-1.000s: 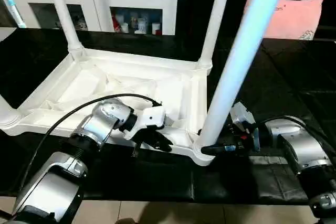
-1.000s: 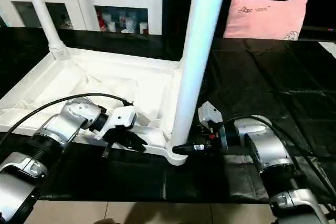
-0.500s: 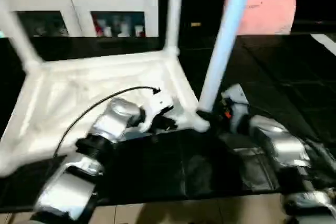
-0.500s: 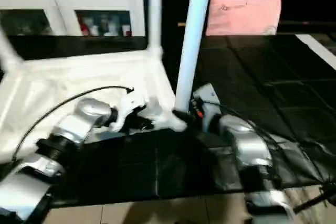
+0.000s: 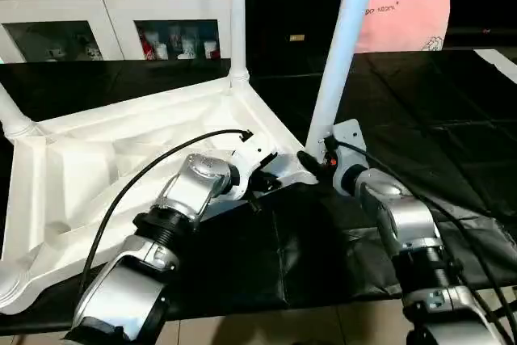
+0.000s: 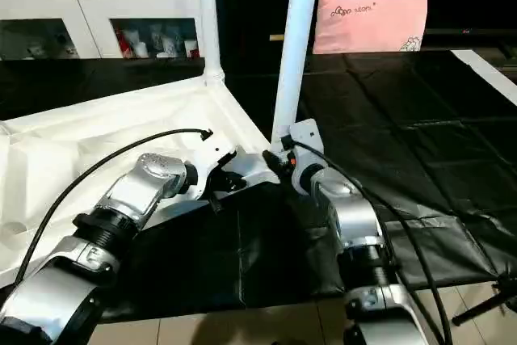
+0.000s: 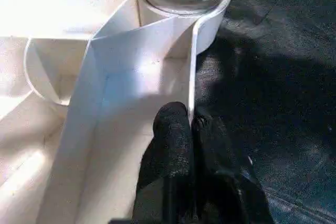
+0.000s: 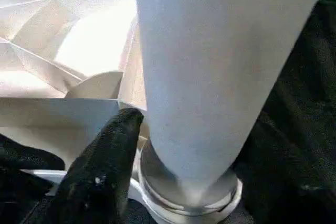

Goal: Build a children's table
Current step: Rotate leg to tighten

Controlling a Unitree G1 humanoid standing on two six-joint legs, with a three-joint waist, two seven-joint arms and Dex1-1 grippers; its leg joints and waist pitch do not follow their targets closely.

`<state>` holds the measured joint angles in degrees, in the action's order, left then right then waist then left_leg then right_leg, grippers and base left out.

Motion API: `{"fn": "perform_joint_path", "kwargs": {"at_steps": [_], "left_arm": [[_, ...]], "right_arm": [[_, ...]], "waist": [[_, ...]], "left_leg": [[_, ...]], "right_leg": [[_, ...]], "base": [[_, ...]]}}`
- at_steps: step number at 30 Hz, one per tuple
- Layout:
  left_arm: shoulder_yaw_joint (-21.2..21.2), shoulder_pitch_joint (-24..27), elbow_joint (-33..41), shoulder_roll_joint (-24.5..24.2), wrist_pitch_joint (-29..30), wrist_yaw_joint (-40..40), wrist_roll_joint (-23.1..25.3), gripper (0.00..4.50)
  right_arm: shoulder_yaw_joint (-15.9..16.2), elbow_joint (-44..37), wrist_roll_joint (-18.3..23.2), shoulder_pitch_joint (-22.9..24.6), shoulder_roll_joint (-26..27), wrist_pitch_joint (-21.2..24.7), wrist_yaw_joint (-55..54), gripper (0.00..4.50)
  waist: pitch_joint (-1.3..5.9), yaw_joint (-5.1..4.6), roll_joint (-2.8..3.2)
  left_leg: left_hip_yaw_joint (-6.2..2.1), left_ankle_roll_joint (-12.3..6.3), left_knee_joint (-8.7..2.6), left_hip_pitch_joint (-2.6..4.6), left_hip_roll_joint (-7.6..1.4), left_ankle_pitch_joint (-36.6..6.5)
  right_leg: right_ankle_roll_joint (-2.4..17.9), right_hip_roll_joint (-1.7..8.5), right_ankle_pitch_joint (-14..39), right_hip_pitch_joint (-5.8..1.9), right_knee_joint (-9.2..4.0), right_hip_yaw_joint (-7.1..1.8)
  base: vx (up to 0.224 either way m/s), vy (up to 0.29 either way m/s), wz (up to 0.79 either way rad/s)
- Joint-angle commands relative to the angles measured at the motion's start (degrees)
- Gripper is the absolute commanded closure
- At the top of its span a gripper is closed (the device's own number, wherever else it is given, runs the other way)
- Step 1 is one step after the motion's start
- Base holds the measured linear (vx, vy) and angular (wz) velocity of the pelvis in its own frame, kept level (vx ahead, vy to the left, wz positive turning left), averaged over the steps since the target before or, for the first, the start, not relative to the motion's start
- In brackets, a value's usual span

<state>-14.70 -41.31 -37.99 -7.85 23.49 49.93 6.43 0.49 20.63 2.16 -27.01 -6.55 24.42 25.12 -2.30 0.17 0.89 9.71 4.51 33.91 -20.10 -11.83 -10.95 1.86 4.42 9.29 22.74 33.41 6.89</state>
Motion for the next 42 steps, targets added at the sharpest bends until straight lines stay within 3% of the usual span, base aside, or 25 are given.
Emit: {"fn": "perform_joint_path", "kwargs": {"at_steps": [1,5,8,16,22,27,29,34,42], "left_arm": [[-1.1,-0.6,2.3,1.1,-1.7,1.4,-1.5,4.50],[-2.2,-0.4,1.8,-2.1,-4.7,7.2,-1.5,4.50],[-3.5,-0.1,2.0,-4.3,-7.2,11.6,-1.6,4.50],[-6.6,-0.7,1.2,-9.0,-14.2,23.1,-1.5,4.50],[-9.7,-0.6,1.2,-11.4,-20.3,32.1,-2.0,4.50],[-10.8,-0.9,0.7,-11.7,-22.4,34.6,-1.8,4.50],[-11.2,-0.9,0.6,-11.6,-23.4,36.3,-1.8,4.50],[-12.0,-0.6,1.4,-11.7,-23.9,37.9,-2.0,4.50],[-12.2,-0.3,1.4,-11.8,-24.8,38.8,-2.2,4.50]], "right_arm": [[4.5,-0.2,2.3,1.9,1.3,1.2,5.4,1.32],[4.9,-4.2,4.2,4.9,-4.8,-0.3,14.1,0.86],[4.3,-5.8,5.5,6.3,-9.0,-2.0,19.6,0.71],[2.4,-5.6,8.4,6.4,-18.7,-7.4,34.5,0.04],[6.0,-4.4,9.4,5.7,-24.0,-12.0,46.7,0.04],[7.2,-2.4,10.2,4.5,-24.7,-13.5,52.0,0.04],[7.7,-0.4,10.6,3.1,-24.0,-14.3,53.6,0.31],[8.9,1.8,11.6,1.6,-23.3,-13.6,56.7,0.75],[9.8,4.6,12.1,0.5,-22.8,-13.6,60.3,1.42]], "waist": [[3.48,0.26,0.21],[3.77,0.62,0.22],[3.85,1.01,0.27],[3.42,2.27,0.37],[3.68,3.35,0.11],[3.68,4.21,-0.02],[3.64,4.67,-0.42],[3.66,4.89,-0.77],[3.73,5.02,-0.84]], "left_leg": [[-0.56,-3.54,-3.83,-0.24,-1.01,-12.7],[-0.38,-5.27,-3.56,-0.43,-1.12,-9.0],[-0.35,-6.48,-3.44,-0.57,-1.22,-7.7],[-0.15,-5.77,-3.55,0.00,-1.54,-10.5],[-0.02,-6.32,-3.38,-0.11,-1.59,-8.7],[0.02,-6.44,-3.40,-0.05,-1.85,-8.6],[0.11,-6.09,-3.41,-0.01,-1.80,-8.5],[0.11,-6.10,-3.36,-0.16,-1.78,-7.5],[0.15,-6.40,-3.27,-0.21,-1.70,-7.0]], "right_leg": [[7.3,3.71,19.8,-3.20,-5.08,-2.90],[10.5,3.88,11.2,-3.69,-4.15,-3.22],[11.5,3.95,9.1,-3.96,-3.83,-3.22],[10.4,3.96,15.0,-3.48,-4.47,-3.28],[11.0,3.99,12.9,-3.59,-3.93,-3.22],[11.4,4.04,12.9,-3.42,-3.72,-3.24],[11.1,4.15,14.2,-3.37,-3.75,-3.30],[10.4,4.14,14.8,-3.41,-3.67,-3.32],[10.0,4.10,15.2,-3.35,-3.67,-3.22]], "base": [[0.000,0.000,0.00],[0.000,0.000,0.00],[0.000,0.000,0.00],[0.000,0.000,0.00],[0.000,0.000,0.00],[0.000,0.000,0.00],[0.000,0.000,0.00],[0.000,0.000,0.00],[0.000,0.000,0.00]]}}
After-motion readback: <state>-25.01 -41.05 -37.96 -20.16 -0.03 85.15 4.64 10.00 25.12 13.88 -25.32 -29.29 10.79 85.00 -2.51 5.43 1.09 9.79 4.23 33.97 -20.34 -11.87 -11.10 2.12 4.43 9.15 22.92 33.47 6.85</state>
